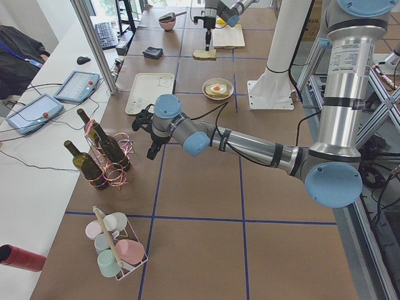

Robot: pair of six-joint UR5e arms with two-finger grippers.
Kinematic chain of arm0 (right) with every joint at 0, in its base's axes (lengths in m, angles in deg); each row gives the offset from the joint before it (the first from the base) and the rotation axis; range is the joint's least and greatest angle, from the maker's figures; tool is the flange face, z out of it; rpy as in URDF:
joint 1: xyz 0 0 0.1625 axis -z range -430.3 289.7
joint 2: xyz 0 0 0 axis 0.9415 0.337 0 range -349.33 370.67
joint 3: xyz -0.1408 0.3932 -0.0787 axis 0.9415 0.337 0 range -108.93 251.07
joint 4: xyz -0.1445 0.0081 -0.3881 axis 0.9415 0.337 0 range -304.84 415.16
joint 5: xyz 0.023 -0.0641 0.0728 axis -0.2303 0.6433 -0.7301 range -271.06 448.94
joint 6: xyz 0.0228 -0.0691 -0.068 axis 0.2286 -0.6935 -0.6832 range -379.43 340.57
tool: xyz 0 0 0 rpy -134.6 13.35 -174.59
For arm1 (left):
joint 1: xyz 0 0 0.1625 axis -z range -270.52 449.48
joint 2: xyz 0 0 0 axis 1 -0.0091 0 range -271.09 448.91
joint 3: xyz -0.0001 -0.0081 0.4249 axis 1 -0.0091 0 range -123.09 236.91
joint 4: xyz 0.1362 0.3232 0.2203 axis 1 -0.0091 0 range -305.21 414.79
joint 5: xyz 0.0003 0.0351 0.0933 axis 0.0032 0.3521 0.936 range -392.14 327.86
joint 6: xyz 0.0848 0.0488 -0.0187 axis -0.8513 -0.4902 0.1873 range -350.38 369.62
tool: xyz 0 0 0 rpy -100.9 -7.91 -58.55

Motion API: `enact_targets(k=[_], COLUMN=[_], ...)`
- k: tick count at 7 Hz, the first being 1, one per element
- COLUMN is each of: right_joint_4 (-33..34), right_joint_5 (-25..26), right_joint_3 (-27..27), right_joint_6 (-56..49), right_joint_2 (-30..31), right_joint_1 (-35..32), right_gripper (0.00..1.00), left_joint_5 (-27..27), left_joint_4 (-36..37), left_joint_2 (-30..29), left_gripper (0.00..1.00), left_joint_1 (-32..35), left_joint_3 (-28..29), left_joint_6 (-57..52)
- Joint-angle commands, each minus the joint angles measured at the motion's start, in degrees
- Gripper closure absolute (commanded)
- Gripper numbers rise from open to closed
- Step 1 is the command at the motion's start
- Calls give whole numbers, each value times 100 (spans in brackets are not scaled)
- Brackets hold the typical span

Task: Make sandwich and place on tray
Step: 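Lift the bread slice with the right gripper and carry it toward the plate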

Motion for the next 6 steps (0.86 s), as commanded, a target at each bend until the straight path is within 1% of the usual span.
enact_targets(k=[1, 2, 3, 6], right_joint_4=[595, 658, 658, 798], right_joint_5=[698, 716, 768, 751], right_joint_3=[357, 655, 737, 676], right_joint_6=[23, 23, 23, 23], right_joint_2=[-677, -949, -952, -847], right_joint_1=[672, 691, 743, 726], right_gripper=[100, 100, 100, 100], left_joint_5=[0, 0, 0, 0], left_joint_4=[0, 0, 0, 0], left_joint_2=[-1, 8, 8, 8], left_gripper=[0, 0, 0, 0], left_joint_1=[0, 0, 0, 0], left_joint_3=[14, 14, 22, 49], left_joint_6=[-1, -9, -10, -10])
